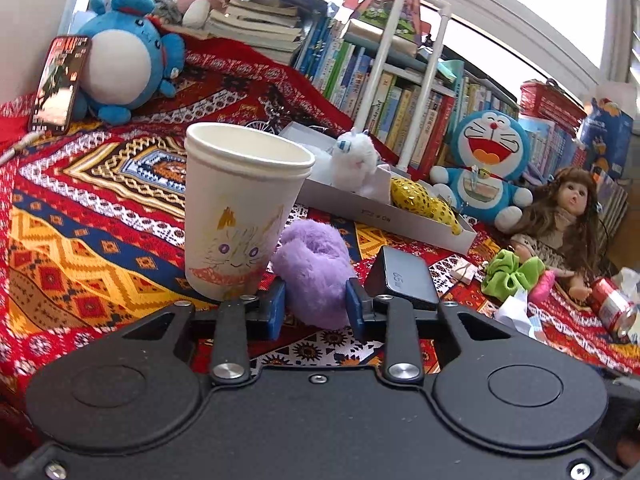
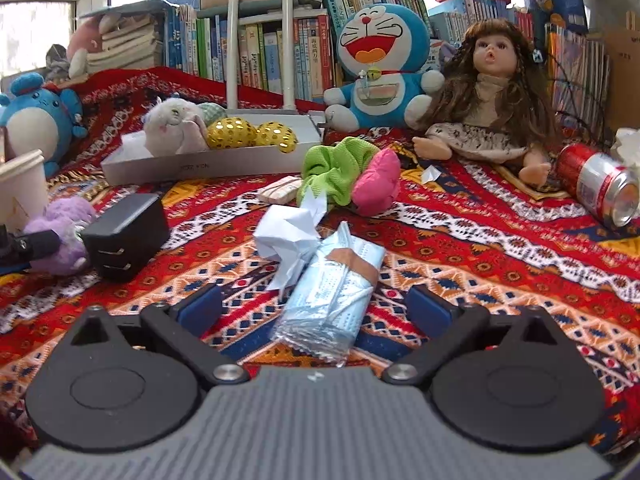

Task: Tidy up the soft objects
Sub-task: 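Grasp the purple fluffy toy with the left gripper while the right gripper grasps the blue wrapped packet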

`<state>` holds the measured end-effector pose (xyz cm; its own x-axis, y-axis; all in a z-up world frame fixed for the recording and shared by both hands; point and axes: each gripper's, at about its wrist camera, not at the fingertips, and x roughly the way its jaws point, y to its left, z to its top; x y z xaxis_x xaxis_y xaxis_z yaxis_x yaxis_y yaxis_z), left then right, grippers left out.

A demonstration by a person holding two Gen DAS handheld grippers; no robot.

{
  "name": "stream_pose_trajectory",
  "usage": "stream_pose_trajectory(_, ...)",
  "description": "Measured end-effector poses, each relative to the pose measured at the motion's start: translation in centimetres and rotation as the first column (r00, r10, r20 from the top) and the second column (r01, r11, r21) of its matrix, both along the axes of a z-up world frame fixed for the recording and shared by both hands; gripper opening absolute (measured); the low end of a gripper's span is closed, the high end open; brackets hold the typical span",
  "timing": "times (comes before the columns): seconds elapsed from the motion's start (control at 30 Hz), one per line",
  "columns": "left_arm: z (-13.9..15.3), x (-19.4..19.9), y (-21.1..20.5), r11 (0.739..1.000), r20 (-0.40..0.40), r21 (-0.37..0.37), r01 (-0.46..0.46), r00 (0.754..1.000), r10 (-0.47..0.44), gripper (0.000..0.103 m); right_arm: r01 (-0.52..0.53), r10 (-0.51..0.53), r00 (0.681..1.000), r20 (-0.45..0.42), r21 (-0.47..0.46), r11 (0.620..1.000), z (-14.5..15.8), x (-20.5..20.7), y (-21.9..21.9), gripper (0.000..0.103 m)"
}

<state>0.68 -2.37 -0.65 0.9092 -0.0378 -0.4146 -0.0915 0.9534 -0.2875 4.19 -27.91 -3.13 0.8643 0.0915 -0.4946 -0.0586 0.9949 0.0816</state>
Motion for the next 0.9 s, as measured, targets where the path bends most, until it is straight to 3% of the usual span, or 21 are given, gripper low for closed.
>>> stream_pose_trajectory(0.2, 0.6, -0.9, 0.1, 0.999, 0.024, 0.031, 0.018, 1.000, -0.019, 0.029, -0.024, 0.024, 1.000, 0.013, 0.000, 1.000, 0.2, -0.5, 0.6, 0.084)
stream_pose_trajectory(0.43, 0.7, -1.3, 0.2, 0.999, 0.010, 0.027, 0.028, 1.000, -0.029, 0.029, 0.017, -0.018, 1.000, 0.025, 0.037, 0.999, 0.3, -0.7, 0.4, 0.054)
stream_pose_trajectory(0.6, 0.8, -1.3, 0.3, 1.000, 0.020, 0.031, 0.007, 1.000, -0.007, 0.034, 0.035, -0.037, 0.999, 0.037, 0.065, 0.997, 0.3, -0.8, 0.0, 0.053)
stream_pose_trajectory(0.9, -0.1, 1.0, 0.4, 1.000, -0.025, -0.001, -0.023, 0.999, 0.023, 0.053, 0.037, -0.040, 0.998, 0.055, 0.055, 0.998, 0.6, -1.0, 0.2, 0.053)
